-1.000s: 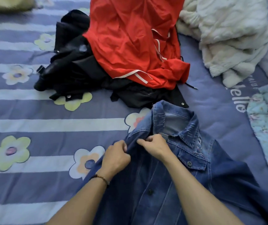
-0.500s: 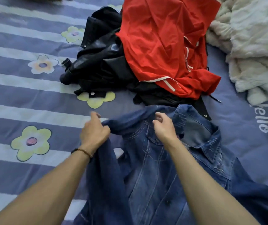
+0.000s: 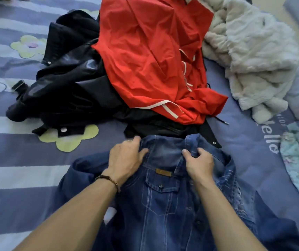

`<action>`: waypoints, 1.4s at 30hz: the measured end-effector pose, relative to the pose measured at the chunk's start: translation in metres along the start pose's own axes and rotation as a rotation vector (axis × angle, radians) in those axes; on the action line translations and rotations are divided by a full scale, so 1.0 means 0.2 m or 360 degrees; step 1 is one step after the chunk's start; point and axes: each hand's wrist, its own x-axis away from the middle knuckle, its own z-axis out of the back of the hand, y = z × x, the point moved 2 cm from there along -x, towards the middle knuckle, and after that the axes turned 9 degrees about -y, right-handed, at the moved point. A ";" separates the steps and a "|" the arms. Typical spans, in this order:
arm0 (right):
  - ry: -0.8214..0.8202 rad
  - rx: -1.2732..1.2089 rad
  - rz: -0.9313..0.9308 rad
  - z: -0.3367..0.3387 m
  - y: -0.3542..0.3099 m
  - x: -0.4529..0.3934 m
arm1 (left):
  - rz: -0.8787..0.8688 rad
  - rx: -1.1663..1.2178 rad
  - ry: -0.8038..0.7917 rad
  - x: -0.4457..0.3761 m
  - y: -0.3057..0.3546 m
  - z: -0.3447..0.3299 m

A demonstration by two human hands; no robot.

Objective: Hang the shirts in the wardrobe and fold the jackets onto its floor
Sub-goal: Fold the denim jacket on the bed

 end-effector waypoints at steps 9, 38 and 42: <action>0.0217 0.0013 0.0121 0.18 0.10 -0.02 | -0.0621 -0.0384 0.0373 -0.13 0.26 0.01; -0.0398 -0.0054 -0.0002 0.05 0.28 0.06 | -0.0039 -0.0537 0.0166 0.47 -0.03 -0.19; 0.0085 -0.0208 -0.0535 0.14 0.33 -0.03 | 0.0049 -0.0579 -0.0033 0.54 -0.15 -0.19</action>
